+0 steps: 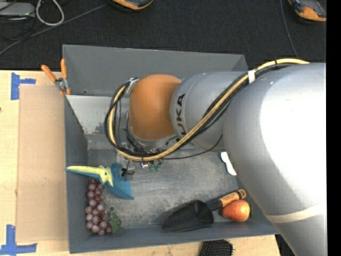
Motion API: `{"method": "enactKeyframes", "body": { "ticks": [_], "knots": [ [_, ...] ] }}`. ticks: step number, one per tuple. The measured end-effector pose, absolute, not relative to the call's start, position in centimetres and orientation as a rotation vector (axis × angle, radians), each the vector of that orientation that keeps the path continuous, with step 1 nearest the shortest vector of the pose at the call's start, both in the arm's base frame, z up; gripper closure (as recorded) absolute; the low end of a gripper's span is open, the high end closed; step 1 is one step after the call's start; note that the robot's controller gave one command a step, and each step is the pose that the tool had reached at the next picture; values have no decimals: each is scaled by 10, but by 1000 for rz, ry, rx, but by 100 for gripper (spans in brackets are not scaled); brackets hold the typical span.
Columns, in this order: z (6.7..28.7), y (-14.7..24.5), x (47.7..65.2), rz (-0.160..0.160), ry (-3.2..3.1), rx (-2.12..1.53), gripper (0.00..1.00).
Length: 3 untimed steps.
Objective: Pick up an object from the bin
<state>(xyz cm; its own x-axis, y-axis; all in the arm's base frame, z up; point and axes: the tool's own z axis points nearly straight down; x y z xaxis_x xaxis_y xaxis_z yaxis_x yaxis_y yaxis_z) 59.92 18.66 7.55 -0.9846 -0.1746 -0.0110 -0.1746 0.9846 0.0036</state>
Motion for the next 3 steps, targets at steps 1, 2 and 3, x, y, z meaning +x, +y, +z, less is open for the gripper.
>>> {"method": "enactKeyframes", "body": {
  "ticks": [1, 2, 3],
  "knots": [
    [74, 198, 591, 4, 3058, -667, 100],
    [73, 244, 605, 4, 3116, -177, 100],
    [73, 244, 605, 4, 3116, -177, 100]
  ]
}}
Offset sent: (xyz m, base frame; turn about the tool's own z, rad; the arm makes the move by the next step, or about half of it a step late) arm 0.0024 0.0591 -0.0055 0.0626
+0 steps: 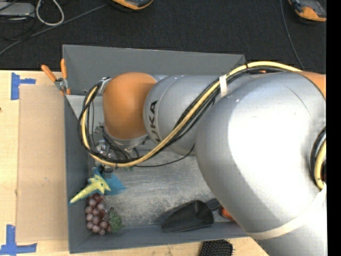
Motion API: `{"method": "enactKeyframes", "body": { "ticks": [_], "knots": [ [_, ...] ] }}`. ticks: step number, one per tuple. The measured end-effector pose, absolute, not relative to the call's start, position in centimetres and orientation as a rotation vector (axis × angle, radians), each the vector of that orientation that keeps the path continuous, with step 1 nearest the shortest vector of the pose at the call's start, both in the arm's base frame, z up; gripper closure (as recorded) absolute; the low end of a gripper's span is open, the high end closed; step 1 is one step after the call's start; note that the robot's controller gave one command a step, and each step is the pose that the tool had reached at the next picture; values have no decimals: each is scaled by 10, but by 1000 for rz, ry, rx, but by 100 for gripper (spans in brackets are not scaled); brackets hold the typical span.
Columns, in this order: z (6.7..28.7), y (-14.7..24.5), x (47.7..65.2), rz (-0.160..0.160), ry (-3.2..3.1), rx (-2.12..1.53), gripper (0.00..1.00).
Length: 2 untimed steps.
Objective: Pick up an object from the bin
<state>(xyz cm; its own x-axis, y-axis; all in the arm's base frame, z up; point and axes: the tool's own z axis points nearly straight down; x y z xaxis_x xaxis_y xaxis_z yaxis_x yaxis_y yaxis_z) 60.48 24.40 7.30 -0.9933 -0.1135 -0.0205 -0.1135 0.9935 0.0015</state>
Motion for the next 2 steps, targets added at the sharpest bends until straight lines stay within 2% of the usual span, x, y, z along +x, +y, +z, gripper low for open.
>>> {"method": "enactKeyframes", "body": {
  "ticks": [1, 2],
  "knots": [
    [72, 236, 617, 9, 3110, -226, 100],
    [72, 237, 613, 5, 3101, -286, 100]
  ]
}}
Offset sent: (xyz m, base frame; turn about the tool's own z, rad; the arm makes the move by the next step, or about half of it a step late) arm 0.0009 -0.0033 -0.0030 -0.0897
